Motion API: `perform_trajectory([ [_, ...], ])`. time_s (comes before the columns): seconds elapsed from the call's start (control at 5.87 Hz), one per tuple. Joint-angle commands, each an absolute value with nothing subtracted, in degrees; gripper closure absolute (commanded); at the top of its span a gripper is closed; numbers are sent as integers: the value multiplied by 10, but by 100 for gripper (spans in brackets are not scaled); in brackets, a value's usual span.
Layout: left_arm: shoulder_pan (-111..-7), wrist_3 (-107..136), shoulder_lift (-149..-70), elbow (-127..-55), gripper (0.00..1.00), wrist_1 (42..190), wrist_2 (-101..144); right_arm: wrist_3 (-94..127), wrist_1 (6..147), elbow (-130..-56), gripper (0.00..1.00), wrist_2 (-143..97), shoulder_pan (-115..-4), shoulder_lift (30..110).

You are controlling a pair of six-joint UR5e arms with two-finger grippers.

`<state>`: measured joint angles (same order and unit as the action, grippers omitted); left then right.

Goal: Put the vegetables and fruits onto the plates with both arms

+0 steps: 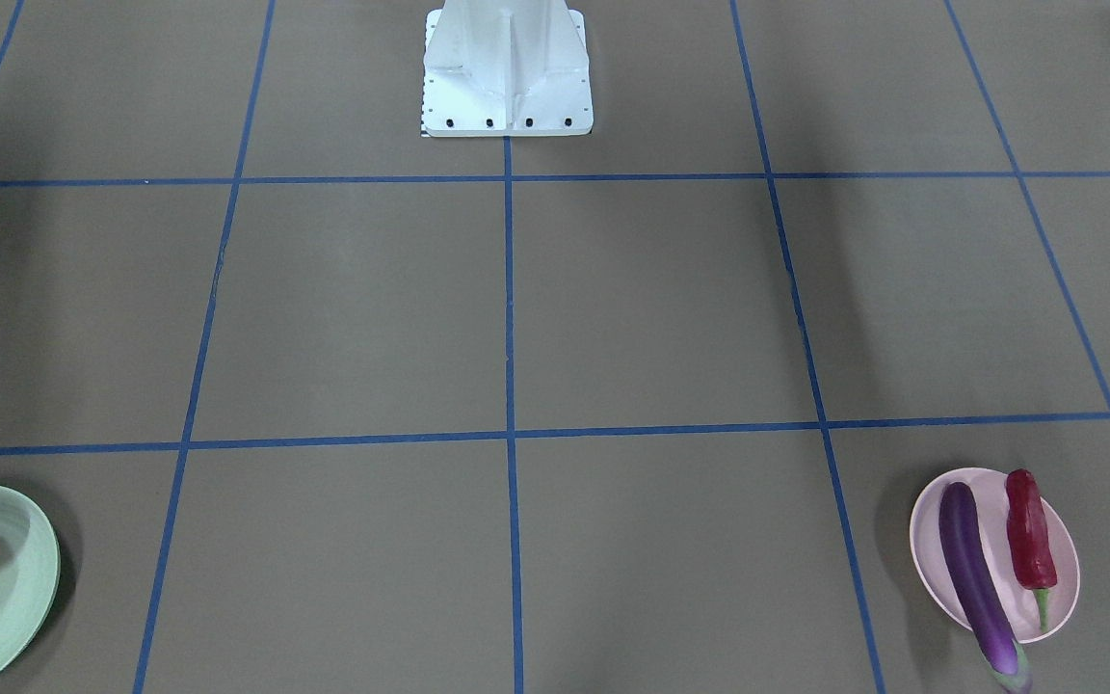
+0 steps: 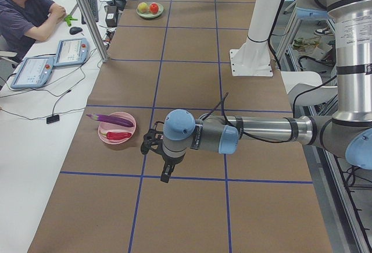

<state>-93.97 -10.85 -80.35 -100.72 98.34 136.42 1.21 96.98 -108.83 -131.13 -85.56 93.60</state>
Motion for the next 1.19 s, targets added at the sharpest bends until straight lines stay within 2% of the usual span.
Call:
perform_trajectory([
  [0.0,-940,-109,-800,-1008,0,994,1362,6,944,-1089,0,-1310,-858,961],
  [0.34,-940,-107,-798,-1007,0,998,1363,15,868,-1078,0,-1310,-859,1006],
  [1.02,-940,-111,-797,-1001,0,999,1361,17,863,-1067,0,-1315,-858,997],
])
